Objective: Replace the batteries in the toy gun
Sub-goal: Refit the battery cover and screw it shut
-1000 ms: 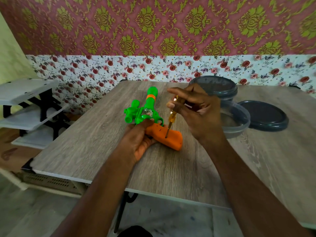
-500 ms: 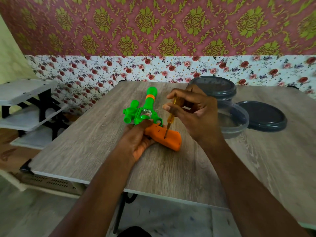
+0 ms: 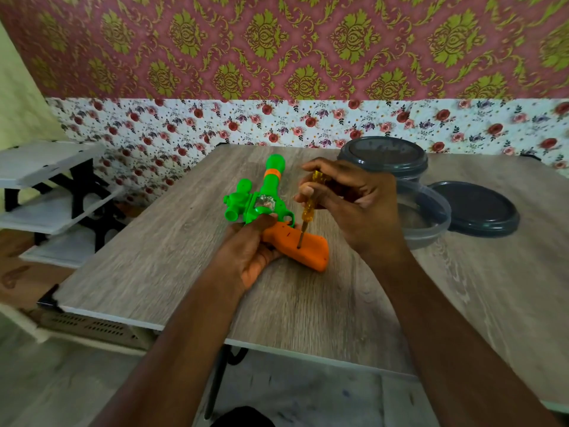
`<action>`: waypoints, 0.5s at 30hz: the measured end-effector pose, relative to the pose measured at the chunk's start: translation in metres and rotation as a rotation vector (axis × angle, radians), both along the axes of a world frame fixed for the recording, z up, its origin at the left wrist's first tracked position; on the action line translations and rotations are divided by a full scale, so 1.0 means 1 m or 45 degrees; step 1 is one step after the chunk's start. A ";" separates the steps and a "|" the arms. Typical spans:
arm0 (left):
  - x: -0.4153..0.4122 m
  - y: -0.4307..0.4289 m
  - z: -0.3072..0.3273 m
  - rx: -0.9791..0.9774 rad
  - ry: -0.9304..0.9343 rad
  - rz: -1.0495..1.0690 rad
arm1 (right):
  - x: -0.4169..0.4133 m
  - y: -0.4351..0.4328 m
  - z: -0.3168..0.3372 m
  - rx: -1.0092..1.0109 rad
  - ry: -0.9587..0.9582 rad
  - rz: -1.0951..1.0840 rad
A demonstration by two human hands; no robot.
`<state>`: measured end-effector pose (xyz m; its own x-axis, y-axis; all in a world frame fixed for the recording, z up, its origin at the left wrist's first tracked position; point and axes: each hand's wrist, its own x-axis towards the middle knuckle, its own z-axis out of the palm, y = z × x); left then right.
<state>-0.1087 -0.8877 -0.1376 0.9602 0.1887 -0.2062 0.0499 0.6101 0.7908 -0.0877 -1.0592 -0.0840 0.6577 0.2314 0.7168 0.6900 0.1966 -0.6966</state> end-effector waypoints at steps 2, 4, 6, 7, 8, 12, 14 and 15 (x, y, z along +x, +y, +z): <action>0.001 0.001 -0.001 0.006 0.004 0.011 | -0.001 0.000 0.000 -0.013 -0.049 -0.022; 0.002 0.001 -0.003 0.017 0.004 0.014 | -0.003 0.000 0.000 -0.013 -0.062 0.027; 0.003 0.002 -0.004 0.036 0.012 0.025 | -0.003 0.000 0.000 -0.018 -0.035 0.099; 0.004 0.003 -0.004 0.045 0.015 0.029 | -0.003 0.000 0.000 -0.012 -0.007 0.121; 0.004 0.003 -0.005 0.050 0.014 0.029 | -0.003 0.000 0.000 0.003 0.024 0.139; 0.005 0.003 -0.005 0.044 0.006 0.028 | -0.004 -0.002 0.001 0.077 0.096 0.173; 0.005 0.003 -0.006 0.030 0.001 0.022 | -0.004 -0.003 0.001 0.091 0.105 0.147; 0.005 0.003 -0.005 0.021 0.001 0.019 | -0.004 -0.003 0.001 0.094 0.104 0.126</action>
<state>-0.1038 -0.8850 -0.1429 0.9571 0.2065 -0.2033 0.0413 0.5973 0.8010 -0.0916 -1.0617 -0.0825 0.6915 0.2462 0.6791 0.6062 0.3135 -0.7309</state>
